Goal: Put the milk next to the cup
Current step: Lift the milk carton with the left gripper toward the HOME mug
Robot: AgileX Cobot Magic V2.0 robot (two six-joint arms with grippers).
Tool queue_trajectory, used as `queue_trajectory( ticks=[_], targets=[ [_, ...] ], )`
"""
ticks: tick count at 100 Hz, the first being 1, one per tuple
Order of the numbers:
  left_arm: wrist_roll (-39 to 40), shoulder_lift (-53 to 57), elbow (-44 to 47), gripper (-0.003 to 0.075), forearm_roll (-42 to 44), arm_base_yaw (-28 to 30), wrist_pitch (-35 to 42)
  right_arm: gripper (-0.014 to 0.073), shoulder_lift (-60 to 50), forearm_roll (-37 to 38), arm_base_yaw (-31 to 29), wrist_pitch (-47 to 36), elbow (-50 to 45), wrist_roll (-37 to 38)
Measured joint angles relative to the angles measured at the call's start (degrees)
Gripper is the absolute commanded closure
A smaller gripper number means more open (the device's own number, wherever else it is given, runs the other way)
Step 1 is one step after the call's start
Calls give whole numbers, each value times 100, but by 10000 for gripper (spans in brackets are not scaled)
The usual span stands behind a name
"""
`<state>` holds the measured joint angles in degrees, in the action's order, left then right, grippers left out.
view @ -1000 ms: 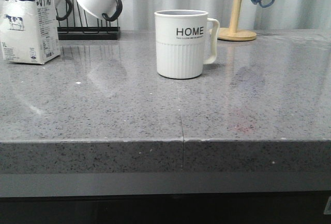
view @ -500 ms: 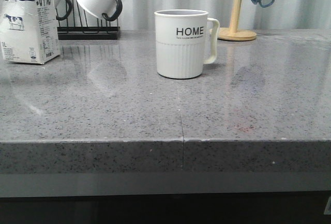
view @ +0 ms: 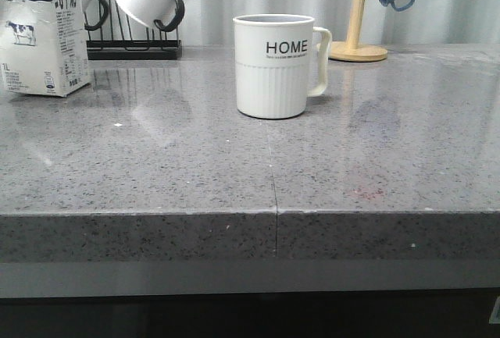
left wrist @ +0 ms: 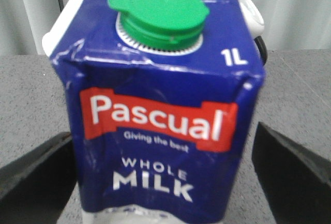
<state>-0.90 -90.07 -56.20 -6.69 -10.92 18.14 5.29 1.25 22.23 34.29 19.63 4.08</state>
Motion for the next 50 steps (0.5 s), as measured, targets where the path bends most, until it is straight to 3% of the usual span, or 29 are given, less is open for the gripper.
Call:
queue_trajectory(
  ticks=[11, 31, 50],
  targets=[
    [0, -172, -28, 233, -22, 21, 238, 662, 0, 0, 0, 9, 0, 0],
    [0, -244, -37, 480, -116, 108, 340, 662, 0, 0, 0, 23, 0, 0],
    [0, -116, -37, 512, -129, 111, 145, 662, 0, 0, 0, 25, 0, 0]
  ],
)
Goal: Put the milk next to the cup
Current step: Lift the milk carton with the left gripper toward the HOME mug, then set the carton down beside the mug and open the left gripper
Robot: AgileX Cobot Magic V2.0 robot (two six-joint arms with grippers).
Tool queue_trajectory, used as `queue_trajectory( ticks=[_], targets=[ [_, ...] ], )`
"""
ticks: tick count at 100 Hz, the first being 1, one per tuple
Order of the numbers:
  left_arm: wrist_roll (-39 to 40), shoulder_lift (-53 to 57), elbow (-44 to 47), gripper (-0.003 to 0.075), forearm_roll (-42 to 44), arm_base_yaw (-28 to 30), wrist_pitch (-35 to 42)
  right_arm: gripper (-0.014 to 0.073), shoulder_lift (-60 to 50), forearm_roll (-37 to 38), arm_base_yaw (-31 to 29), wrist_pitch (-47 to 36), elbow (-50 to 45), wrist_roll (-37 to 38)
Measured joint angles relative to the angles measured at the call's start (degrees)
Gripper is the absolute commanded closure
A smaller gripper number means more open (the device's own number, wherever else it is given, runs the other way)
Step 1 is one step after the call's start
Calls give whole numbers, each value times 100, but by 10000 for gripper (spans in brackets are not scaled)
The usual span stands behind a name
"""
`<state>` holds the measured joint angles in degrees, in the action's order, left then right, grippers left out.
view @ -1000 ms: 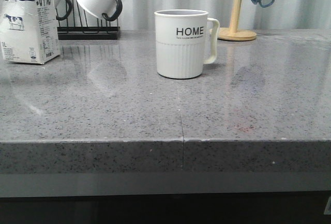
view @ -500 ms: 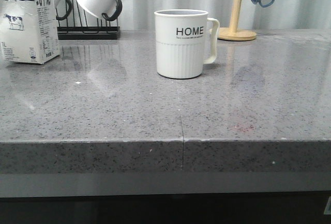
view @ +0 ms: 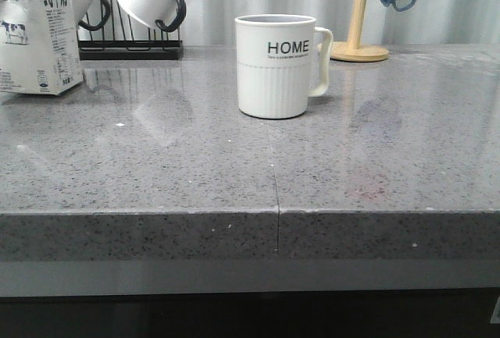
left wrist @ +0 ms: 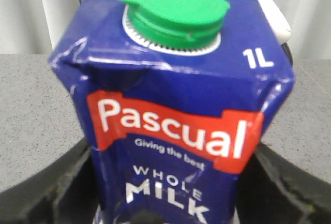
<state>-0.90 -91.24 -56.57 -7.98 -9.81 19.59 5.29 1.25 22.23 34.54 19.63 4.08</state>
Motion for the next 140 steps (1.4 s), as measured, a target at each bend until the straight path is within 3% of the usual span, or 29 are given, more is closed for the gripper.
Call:
queue_trajectory(
  ticks=[34, 71, 126, 133, 140],
  targets=[
    [0, 929, 478, 510, -51, -720, -116, 662, 0, 0, 0, 10, 0, 0],
    [-108, 495, 341, 510, -206, -1955, -81, 662, 0, 0, 0, 10, 0, 0],
    [-144, -101, 23, 508, -769, -2441, 379, 662, 0, 0, 0, 10, 0, 0],
    [-144, -101, 23, 461, -792, -2441, 379, 662, 0, 0, 0, 10, 0, 0],
    [-144, -101, 23, 324, -792, -2441, 347, 662, 0, 0, 0, 10, 0, 0]
  ],
)
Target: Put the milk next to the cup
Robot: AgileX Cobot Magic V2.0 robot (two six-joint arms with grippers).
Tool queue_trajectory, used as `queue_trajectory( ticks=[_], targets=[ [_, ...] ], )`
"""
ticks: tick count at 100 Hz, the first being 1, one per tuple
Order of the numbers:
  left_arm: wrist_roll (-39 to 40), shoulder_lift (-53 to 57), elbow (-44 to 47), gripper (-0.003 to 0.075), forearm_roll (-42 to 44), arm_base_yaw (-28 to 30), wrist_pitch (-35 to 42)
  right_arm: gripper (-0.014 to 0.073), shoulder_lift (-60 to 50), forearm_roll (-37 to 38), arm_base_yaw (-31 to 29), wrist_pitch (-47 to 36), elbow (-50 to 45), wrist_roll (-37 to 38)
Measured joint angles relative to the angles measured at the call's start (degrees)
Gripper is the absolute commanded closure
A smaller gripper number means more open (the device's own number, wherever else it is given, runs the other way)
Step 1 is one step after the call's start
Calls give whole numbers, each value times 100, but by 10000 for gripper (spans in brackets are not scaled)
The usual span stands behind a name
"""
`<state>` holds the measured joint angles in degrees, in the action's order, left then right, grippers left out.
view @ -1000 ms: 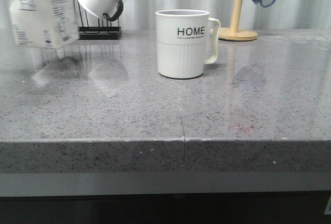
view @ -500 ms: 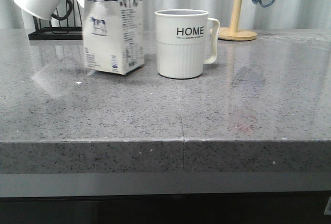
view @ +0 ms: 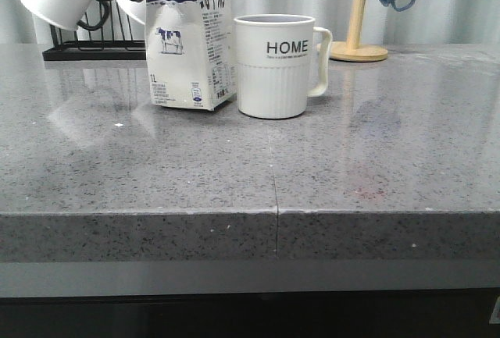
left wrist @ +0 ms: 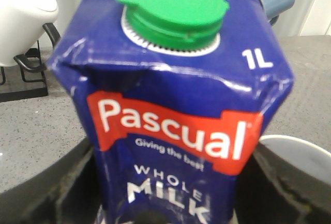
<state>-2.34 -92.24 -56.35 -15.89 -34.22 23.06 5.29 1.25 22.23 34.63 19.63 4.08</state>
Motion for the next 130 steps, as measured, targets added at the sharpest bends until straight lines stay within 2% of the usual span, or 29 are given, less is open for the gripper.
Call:
queue_trajectory(
  ticks=[8, 15, 36, 59, 68, 80, 87, 94, 106, 111, 130],
  targets=[
    [0, 0, -4, 112, 0, 0, -13, 662, 0, 0, 0, 0, 0, 0],
    [0, 0, -4, 3, -14, 0, -36, 662, 0, 0, 0, 0, 0, 0],
    [0, 12, -4, 85, -25, -15, -116, 662, 0, 0, 0, 0, 0, 0],
    [0, 505, 349, 87, -29, -69, -140, 662, 0, 0, 0, 0, 0, 0],
    [-15, 791, 619, 111, -38, -69, -140, 662, 0, 0, 0, 0, 0, 0],
    [-285, 1235, 983, 185, -38, -69, -210, 662, 0, 0, 0, 0, 0, 0],
    [-381, 1542, 1151, 275, -38, -69, -385, 662, 0, 0, 0, 0, 0, 0],
    [-423, 1864, 1288, 394, -49, -69, -618, 662, 0, 0, 0, 0, 0, 0],
    [-523, 2419, 1509, 657, -42, -69, -982, 662, 0, 0, 0, 0, 0, 0],
    [-630, 2653, 1629, 741, -42, -69, -1062, 662, 0, 0, 0, 0, 0, 0],
    [-971, 3519, 1978, 741, -42, 42, -1362, 662, 0, 0, 0, 0, 0, 0]
  ],
)
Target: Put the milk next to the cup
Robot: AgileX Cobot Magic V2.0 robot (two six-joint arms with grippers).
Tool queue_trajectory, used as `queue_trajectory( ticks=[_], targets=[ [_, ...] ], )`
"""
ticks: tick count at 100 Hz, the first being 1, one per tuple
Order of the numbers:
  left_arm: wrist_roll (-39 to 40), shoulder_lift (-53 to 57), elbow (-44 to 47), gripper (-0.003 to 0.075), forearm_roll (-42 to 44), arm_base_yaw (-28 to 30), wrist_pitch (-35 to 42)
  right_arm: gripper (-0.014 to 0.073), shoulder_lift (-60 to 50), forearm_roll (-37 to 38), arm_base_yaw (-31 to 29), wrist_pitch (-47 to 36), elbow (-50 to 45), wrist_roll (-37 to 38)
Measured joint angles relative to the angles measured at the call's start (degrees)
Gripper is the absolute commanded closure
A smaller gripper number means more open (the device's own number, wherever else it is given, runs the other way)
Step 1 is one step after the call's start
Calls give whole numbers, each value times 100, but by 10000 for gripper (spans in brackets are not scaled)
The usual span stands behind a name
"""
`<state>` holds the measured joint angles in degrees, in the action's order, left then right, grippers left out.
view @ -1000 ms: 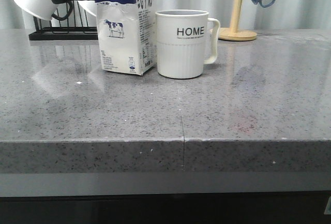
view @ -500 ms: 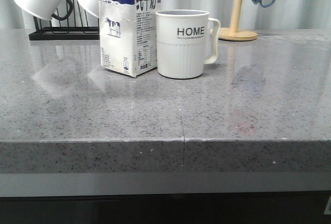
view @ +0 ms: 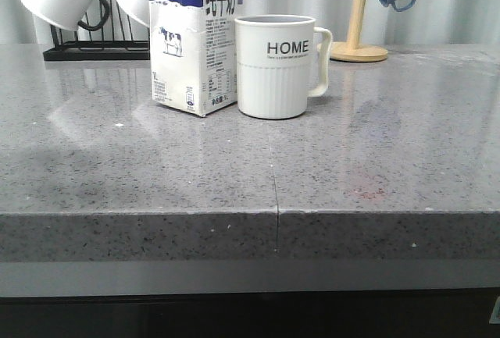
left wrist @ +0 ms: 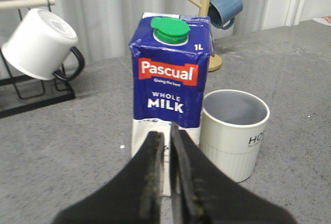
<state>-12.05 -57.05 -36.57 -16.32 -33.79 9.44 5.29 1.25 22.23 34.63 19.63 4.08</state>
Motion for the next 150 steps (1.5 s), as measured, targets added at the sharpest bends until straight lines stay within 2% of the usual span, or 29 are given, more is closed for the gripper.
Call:
queue_trajectory(
  ticks=[51, 72, 93, 140, 150],
  targets=[
    [-75, 1889, 905, 741, 0, 1715, -1121, 662, 0, 0, 0, 0, 0, 0],
    [-75, 2563, 1314, 741, 0, 2227, -1342, 662, 0, 0, 0, 0, 0, 0],
    [-75, 3164, 1709, 741, 10, 2418, -1340, 662, 0, 0, 0, 0, 0, 0],
    [-75, 4250, 2865, 741, 23, 2429, -1226, 662, 0, 0, 0, 0, 0, 0],
    [26, 4449, 3163, 741, 256, 2545, -1198, 662, 0, 0, 0, 0, 0, 0]
  ],
)
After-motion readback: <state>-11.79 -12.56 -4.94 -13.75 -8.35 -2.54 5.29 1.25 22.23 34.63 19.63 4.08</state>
